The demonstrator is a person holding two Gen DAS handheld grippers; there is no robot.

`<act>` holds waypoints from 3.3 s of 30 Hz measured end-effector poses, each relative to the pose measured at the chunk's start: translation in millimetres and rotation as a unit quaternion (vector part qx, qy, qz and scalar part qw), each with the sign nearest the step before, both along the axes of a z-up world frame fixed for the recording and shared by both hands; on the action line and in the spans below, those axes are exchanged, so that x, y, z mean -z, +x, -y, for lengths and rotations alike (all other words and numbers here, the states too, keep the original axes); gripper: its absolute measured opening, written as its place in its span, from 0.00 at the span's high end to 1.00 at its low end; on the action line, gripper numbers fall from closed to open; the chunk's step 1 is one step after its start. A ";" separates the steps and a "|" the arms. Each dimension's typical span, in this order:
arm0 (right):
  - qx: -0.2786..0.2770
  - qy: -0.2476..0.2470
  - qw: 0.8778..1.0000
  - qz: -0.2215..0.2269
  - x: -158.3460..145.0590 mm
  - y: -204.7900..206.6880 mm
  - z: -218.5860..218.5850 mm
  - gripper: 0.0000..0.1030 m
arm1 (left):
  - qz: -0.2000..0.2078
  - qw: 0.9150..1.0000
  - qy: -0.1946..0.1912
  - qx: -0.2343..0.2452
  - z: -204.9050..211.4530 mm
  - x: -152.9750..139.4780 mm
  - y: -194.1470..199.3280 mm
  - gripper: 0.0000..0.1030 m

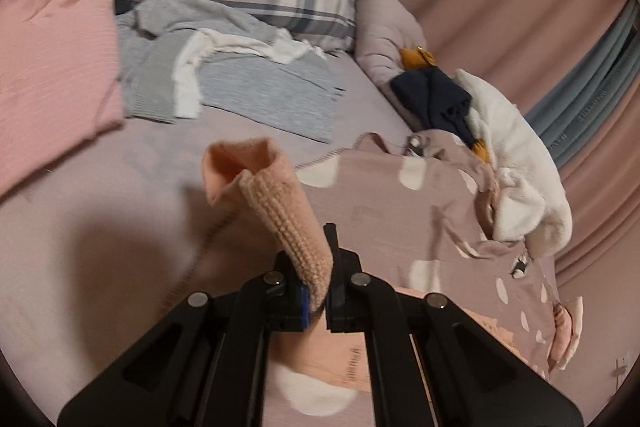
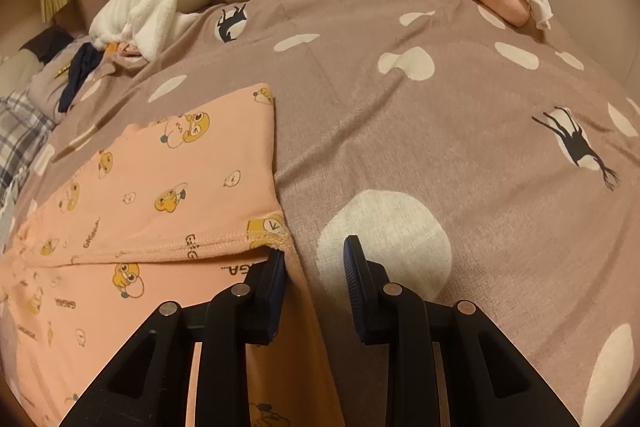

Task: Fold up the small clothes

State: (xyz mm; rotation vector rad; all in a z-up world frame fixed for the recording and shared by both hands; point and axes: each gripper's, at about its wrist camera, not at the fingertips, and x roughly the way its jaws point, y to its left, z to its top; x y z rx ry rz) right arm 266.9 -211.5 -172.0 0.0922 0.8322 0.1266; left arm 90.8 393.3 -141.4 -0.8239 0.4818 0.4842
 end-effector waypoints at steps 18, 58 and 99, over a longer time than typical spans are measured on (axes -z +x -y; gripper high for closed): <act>-0.002 0.153 0.988 0.000 9.0 -2.5 34.2 0.81 | 0.016 0.990 0.026 0.139 124.5 -59.8 86.6 0.96; -0.031 0.278 0.960 -0.002 22.7 -3.3 58.3 0.81 | -0.039 0.924 -0.047 0.377 456.0 22.2 241.3 0.96; -0.033 0.305 0.952 -0.005 24.5 -5.5 62.2 0.79 | -0.063 0.937 0.038 0.343 328.2 -20.6 67.6 0.01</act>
